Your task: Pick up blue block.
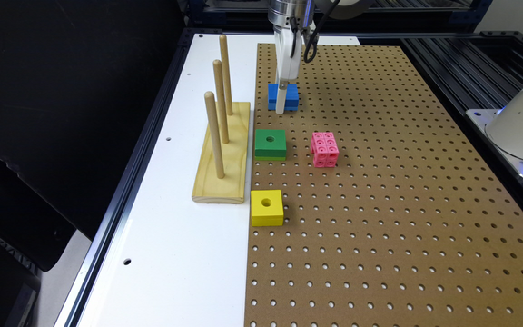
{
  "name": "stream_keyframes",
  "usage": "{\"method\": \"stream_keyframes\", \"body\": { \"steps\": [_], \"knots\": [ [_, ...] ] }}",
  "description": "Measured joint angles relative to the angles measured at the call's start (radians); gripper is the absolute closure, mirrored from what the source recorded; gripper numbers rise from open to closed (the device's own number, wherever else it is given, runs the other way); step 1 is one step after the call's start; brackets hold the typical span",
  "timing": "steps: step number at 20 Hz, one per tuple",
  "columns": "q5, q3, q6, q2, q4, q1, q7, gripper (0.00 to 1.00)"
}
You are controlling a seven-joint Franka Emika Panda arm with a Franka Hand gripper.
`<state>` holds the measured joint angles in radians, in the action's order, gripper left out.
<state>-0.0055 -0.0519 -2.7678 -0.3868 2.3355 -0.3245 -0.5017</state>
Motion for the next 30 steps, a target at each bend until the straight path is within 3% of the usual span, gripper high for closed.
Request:
{"method": "stream_keyframes", "body": {
  "steps": [7,23,27,30],
  "knots": [
    [0.0,0.0,0.013,0.013,0.0,0.0,0.0,1.0],
    [0.0,0.0,0.172,0.166,0.002,-0.001,0.0,1.0],
    [0.0001,0.0,0.243,0.235,0.003,-0.001,0.0,1.0],
    [0.0001,0.0,0.263,0.256,0.003,-0.001,0.0,1.0]
  ]
}}
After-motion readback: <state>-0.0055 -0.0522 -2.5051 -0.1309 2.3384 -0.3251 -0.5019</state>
